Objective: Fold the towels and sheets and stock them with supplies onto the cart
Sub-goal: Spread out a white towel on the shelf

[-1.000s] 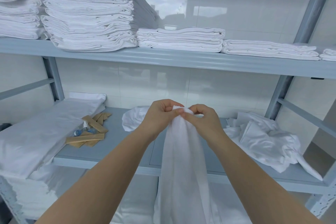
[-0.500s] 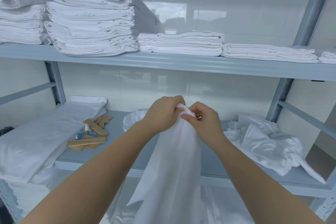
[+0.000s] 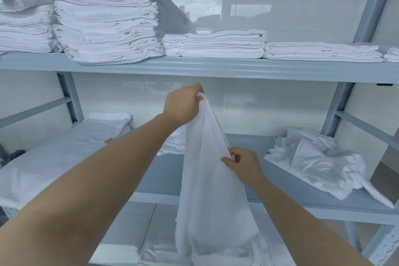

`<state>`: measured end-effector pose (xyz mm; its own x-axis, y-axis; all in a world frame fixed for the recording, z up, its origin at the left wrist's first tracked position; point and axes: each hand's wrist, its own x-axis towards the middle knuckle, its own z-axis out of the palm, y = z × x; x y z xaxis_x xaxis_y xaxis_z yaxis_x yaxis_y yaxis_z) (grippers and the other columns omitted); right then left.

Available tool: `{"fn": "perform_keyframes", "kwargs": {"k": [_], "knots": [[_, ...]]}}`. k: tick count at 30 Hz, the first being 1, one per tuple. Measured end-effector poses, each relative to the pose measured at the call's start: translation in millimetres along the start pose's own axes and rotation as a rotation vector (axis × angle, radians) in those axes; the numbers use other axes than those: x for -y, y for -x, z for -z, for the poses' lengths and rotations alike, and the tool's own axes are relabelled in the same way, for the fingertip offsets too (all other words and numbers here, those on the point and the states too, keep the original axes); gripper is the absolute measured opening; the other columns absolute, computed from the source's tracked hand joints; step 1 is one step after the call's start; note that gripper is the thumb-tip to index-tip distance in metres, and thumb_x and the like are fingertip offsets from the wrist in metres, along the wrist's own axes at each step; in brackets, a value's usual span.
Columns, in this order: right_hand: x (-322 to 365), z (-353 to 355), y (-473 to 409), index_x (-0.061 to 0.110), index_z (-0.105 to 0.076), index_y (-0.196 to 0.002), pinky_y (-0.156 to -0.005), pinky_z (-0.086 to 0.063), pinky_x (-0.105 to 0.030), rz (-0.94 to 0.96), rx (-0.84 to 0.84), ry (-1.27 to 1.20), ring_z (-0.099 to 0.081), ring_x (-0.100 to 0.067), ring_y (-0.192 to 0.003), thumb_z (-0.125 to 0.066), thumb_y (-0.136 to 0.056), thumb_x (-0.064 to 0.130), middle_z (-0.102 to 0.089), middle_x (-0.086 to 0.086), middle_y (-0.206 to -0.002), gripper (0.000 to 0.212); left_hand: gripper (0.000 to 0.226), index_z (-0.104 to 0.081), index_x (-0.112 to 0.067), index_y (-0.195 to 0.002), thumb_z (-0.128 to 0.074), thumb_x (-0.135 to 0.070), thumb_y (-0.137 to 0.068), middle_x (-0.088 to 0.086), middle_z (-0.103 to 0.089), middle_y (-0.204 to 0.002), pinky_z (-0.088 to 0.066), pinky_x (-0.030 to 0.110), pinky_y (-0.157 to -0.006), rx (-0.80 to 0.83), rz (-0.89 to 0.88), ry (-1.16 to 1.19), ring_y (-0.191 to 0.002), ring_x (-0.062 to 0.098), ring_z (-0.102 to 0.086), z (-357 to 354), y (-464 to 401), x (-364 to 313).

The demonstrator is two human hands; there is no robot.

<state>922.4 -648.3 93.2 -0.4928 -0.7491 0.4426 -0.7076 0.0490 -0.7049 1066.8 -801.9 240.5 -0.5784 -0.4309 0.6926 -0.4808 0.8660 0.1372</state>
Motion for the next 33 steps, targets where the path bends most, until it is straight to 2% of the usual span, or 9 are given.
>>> {"fn": "perform_keyframes", "kwargs": {"k": [6, 10, 12, 15, 21, 24, 28, 31, 33], "knots": [[-36.9, -6.6, 7.9, 0.004, -0.059, -0.067, -0.049, -0.027, -0.020, -0.120, -0.005, -0.024, -0.036, -0.012, -0.056, -0.072, -0.080, 0.011, -0.042, 0.000, -0.059, 0.020, 0.017, -0.057, -0.018, -0.105, -0.045, -0.022, -0.095, 0.010, -0.065, -0.102, -0.034, 0.032, -0.068, -0.048, 0.150, 0.043, -0.096, 0.032, -0.057, 22.8, -28.0, 26.4], [-55.5, -5.9, 10.5, 0.017, -0.064, -0.068, -0.052, -0.032, -0.018, -0.187, 0.022, 0.073, -0.044, -0.015, -0.058, -0.071, -0.082, 0.013, -0.048, 0.002, -0.058, 0.016, 0.020, -0.059, -0.018, -0.104, -0.043, -0.022, -0.094, 0.008, -0.065, -0.103, -0.034, 0.032, -0.070, -0.100, 0.210, 0.006, -0.097, 0.032, -0.057, 37.9, -32.5, 48.7], [-65.5, -3.9, 13.0, 0.014, -0.067, -0.071, -0.056, -0.035, -0.027, -0.211, 0.025, 0.112, -0.048, -0.018, -0.061, -0.070, -0.082, 0.013, -0.051, 0.002, -0.060, 0.012, 0.021, -0.060, -0.019, -0.103, -0.043, -0.023, -0.093, 0.009, -0.065, -0.103, -0.034, 0.032, -0.071, -0.117, 0.241, -0.016, -0.098, 0.032, -0.056, 43.8, -28.9, 62.1], [-79.8, 0.5, 17.5, 0.012, -0.074, -0.080, -0.063, -0.036, -0.028, -0.246, 0.033, 0.180, -0.054, -0.022, -0.072, -0.070, -0.082, 0.010, -0.059, 0.000, -0.068, 0.004, 0.021, -0.061, -0.019, -0.100, -0.042, -0.022, -0.091, 0.009, -0.065, -0.102, -0.035, 0.033, -0.071, -0.152, 0.305, 0.008, -0.096, 0.032, -0.055, 51.5, -20.6, 83.3], [-101.0, 6.0, 21.0, 0.014, -0.058, -0.062, -0.065, -0.037, -0.034, -0.313, 0.065, 0.314, -0.052, -0.027, -0.071, -0.068, -0.083, 0.006, -0.053, -0.006, -0.067, 0.024, 0.020, -0.059, -0.020, -0.099, -0.042, -0.021, -0.090, 0.002, -0.061, -0.095, -0.039, 0.034, -0.072, -0.156, 0.461, 0.019, -0.087, 0.028, -0.053, 57.0, 6.2, 123.9], [-108.3, 6.2, 18.9, 0.002, -0.064, -0.073, -0.065, -0.036, -0.034, -0.356, -0.025, 0.216, -0.052, -0.027, -0.070, -0.068, -0.081, 0.000, -0.056, -0.010, -0.069, 0.009, 0.019, -0.061, -0.020, -0.097, -0.043, -0.020, -0.090, -0.002, -0.059, -0.092, -0.038, 0.033, -0.070, -0.151, 0.497, 0.036, -0.084, 0.024, -0.052, 56.8, 24.5, 143.9], [-100.7, 9.0, 1.5, 0.005, -0.062, -0.077, -0.058, -0.037, -0.030, -0.513, -0.140, -0.023, -0.050, -0.024, -0.063, -0.069, -0.083, 0.007, -0.059, -0.012, -0.072, 0.009, 0.017, -0.062, -0.016, -0.097, -0.046, -0.016, -0.091, 0.002, -0.060, -0.093, -0.043, 0.032, -0.070, -0.128, 0.606, 0.147, -0.081, 0.024, -0.055, 52.9, 47.5, 165.0], [-89.7, 13.9, -9.8, 0.010, -0.057, -0.077, -0.056, -0.045, -0.030, -0.553, -0.271, -0.345, -0.052, -0.022, -0.063, -0.067, -0.083, -0.002, -0.056, -0.013, -0.073, 0.017, 0.013, -0.062, -0.013, -0.096, -0.049, -0.013, -0.095, 0.009, -0.060, -0.098, -0.052, 0.030, -0.056, -0.097, 0.777, 0.363, -0.075, 0.024, -0.059, 52.5, 63.9, 183.5], [-83.3, 18.3, -13.8, 0.008, -0.060, -0.092, -0.058, -0.052, -0.020, -0.516, -0.313, -0.458, -0.056, -0.015, -0.062, -0.065, -0.083, -0.008, -0.056, -0.013, -0.076, 0.019, 0.010, -0.063, -0.010, -0.093, -0.054, -0.012, -0.095, 0.011, -0.057, -0.100, -0.054, 0.029, -0.047, -0.068, 0.893, 0.519, -0.086, 0.029, -0.059, 51.4, 78.7, 194.4]]}}
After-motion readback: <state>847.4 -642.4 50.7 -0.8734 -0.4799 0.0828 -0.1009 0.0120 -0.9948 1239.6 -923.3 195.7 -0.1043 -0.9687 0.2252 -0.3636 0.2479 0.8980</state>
